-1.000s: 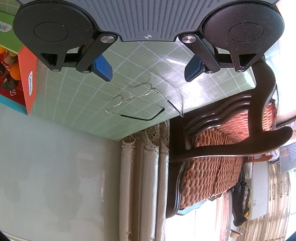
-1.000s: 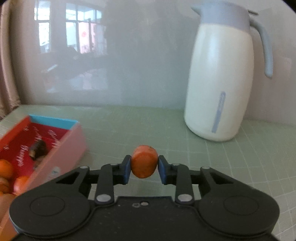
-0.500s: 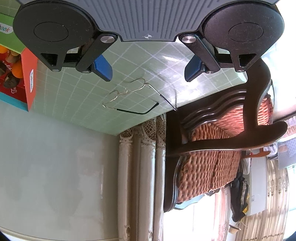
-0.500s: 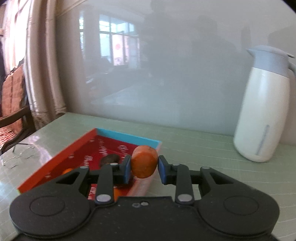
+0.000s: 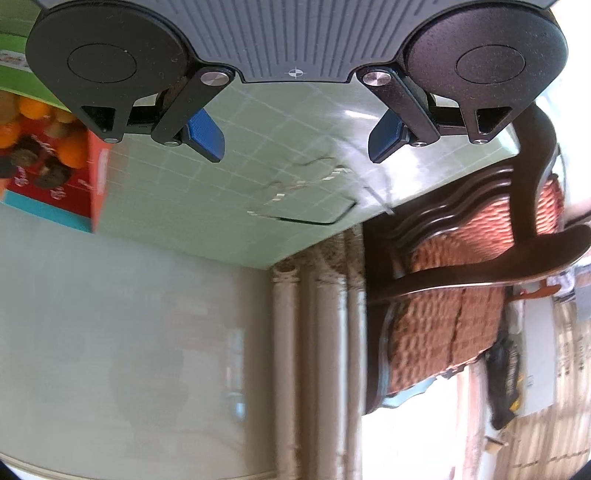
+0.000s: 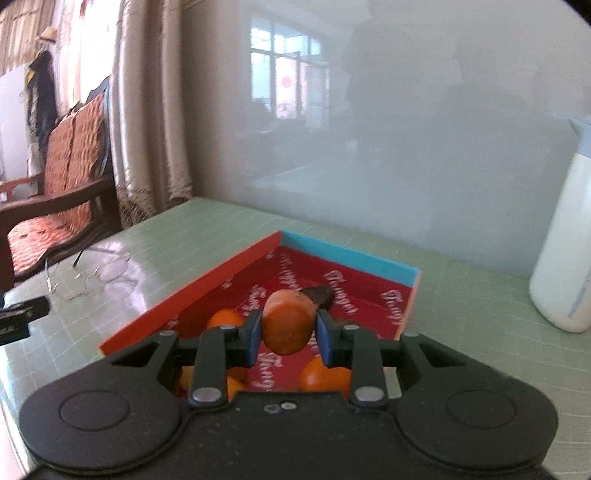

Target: Organize fruits

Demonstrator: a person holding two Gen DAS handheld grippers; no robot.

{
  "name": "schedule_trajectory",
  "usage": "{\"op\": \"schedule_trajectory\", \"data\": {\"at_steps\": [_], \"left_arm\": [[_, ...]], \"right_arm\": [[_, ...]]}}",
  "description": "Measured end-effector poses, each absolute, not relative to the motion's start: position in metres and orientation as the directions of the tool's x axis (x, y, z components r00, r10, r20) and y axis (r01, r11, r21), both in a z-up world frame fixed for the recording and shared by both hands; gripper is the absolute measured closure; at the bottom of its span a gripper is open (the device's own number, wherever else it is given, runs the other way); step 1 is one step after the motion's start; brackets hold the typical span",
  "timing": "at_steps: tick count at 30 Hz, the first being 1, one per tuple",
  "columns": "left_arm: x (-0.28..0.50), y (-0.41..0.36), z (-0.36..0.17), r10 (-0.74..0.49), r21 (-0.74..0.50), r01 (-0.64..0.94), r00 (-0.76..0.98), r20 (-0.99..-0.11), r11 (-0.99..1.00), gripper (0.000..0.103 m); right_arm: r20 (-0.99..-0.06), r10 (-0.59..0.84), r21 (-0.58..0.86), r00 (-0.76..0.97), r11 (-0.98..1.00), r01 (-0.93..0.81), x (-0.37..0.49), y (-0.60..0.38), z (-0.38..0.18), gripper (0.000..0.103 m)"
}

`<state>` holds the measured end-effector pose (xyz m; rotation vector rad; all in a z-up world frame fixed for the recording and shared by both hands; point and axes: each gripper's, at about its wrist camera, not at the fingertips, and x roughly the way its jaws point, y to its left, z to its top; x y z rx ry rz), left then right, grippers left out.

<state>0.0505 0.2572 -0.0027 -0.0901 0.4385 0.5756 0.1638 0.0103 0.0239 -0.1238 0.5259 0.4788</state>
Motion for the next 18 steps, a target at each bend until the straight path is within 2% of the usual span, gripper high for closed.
{"op": "schedule_trajectory", "data": {"at_steps": [2, 3, 8, 12, 14, 16, 18], "left_arm": [[0.054, 0.245, -0.001, 0.491, 0.050, -0.521, 0.764, -0.419, 0.852, 0.018], [0.056, 0.239, 0.000, 0.486, 0.057, -0.510, 0.770, -0.414, 0.858, 0.018], [0.063, 0.219, 0.005, 0.458, 0.060, -0.477, 0.792, -0.403, 0.877, 0.018], [0.067, 0.206, 0.008, 0.440, 0.057, -0.456, 0.808, -0.393, 0.888, 0.018], [0.069, 0.198, 0.009, 0.430, 0.058, -0.445, 0.814, -0.389, 0.894, 0.018], [0.072, 0.189, 0.010, 0.422, 0.058, -0.436, 0.818, -0.390, 0.898, 0.018], [0.075, 0.181, 0.011, 0.407, 0.049, -0.423, 0.825, -0.391, 0.905, 0.018]], "right_arm": [[-0.527, 0.400, -0.008, 0.750, 0.880, -0.475, 0.164, 0.015, 0.021, 0.055], [-0.513, 0.397, -0.002, 0.761, 0.886, -0.464, 0.162, 0.012, 0.021, 0.039], [-0.466, 0.385, 0.060, 0.797, 0.912, -0.406, 0.165, -0.018, 0.036, 0.039], [-0.462, 0.339, 0.065, 0.819, 0.935, -0.349, 0.168, -0.047, 0.039, 0.037], [-0.461, 0.315, 0.072, 0.830, 0.945, -0.319, 0.168, -0.062, 0.041, 0.029], [-0.458, 0.292, 0.083, 0.840, 0.954, -0.287, 0.168, -0.079, 0.043, 0.014], [-0.452, 0.267, 0.089, 0.851, 0.963, -0.255, 0.166, -0.092, 0.044, 0.008]]}}
